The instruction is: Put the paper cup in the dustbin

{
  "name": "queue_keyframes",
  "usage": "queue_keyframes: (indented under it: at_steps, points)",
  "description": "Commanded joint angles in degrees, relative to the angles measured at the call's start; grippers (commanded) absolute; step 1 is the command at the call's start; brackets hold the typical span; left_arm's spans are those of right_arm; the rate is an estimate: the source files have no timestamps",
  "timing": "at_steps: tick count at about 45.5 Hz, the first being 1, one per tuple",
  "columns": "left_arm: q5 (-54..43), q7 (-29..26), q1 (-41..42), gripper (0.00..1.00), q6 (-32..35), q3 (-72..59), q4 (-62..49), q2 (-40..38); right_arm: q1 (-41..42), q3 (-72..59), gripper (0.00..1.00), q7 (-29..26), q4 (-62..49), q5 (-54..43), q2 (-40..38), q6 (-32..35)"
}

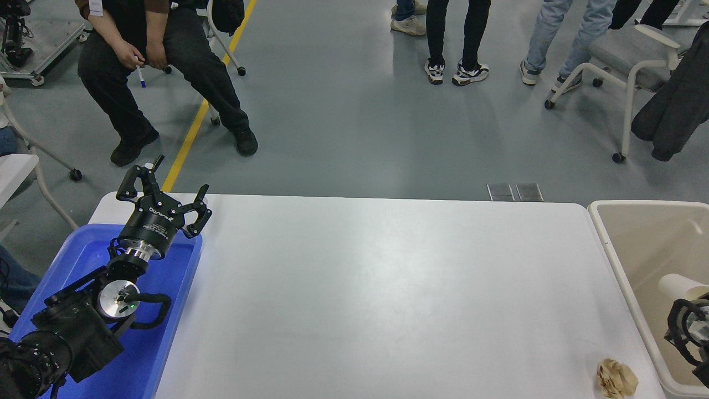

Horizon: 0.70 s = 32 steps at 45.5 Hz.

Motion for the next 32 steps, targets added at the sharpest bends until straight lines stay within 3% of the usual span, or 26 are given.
queue_keyframes:
  at_steps: [1, 3, 16, 32]
  points:
    - [0.00, 0.01, 0.00, 1.00, 0.00, 0.00, 0.00, 0.00, -0.31, 2.14, 0.95, 0.02, 0.07, 0.10, -0.04, 0.35]
    - [0.00, 0.01, 0.00, 1.00, 0.00, 0.00, 0.00, 0.00, -0.31, 2.58, 1.00, 0.02, 0.07, 0.10, -0.13, 0.43]
    - [0.00, 0.01, 0.00, 1.00, 0.00, 0.00, 0.00, 0.00, -0.05, 2.49, 1.00, -0.07, 0.24, 0.01, -0.39, 2.36]
    - [0.00, 0.01, 0.00, 1.00, -0.09, 0.00, 0.00, 0.00, 2.33, 1.53, 1.00, -0.33, 4.19, -0.86, -2.24, 16.69]
